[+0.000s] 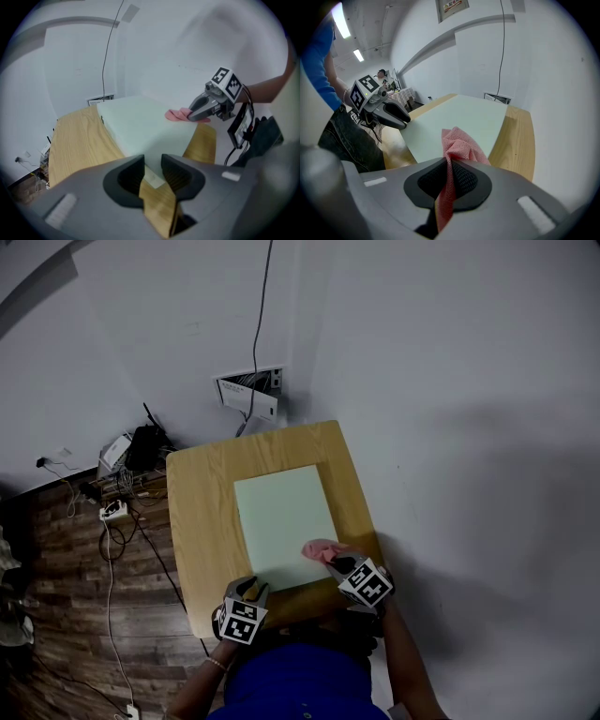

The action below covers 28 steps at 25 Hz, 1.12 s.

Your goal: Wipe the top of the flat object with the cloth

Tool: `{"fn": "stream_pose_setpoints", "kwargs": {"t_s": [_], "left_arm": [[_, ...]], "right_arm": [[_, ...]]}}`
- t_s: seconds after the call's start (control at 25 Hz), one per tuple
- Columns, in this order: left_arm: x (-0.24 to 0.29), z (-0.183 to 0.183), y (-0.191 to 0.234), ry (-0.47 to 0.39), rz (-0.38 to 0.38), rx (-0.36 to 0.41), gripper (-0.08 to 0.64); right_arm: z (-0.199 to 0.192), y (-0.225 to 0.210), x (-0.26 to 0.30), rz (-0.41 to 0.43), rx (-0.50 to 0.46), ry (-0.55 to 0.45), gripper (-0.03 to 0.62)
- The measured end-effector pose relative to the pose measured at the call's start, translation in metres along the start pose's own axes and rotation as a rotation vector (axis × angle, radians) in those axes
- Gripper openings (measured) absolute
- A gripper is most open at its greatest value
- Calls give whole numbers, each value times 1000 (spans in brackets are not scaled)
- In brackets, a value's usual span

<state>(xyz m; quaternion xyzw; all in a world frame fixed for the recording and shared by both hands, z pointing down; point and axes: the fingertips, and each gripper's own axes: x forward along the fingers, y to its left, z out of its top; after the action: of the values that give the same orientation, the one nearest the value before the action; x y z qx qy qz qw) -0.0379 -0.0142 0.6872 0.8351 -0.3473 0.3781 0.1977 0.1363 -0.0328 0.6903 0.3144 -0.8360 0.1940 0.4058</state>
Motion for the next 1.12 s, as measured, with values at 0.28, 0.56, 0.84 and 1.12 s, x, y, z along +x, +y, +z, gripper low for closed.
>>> {"fn": "stream_pose_setpoints", "kwargs": {"t_s": [0.28, 0.56, 0.84, 1.12], "left_arm": [[2, 0, -1, -4, -1, -3, 115], [2, 0, -1, -1, -3, -10, 115], [2, -1, -1, 2, -4, -22, 115], [0, -1, -2, 4, -9, -9, 115]], "right_arm": [[0, 0, 1, 14, 13, 12, 15], [-1, -1, 3, 39, 30, 39, 15], [-1, 0, 6, 45, 44, 92, 15], [6, 2, 7, 34, 19, 129, 15]]}}
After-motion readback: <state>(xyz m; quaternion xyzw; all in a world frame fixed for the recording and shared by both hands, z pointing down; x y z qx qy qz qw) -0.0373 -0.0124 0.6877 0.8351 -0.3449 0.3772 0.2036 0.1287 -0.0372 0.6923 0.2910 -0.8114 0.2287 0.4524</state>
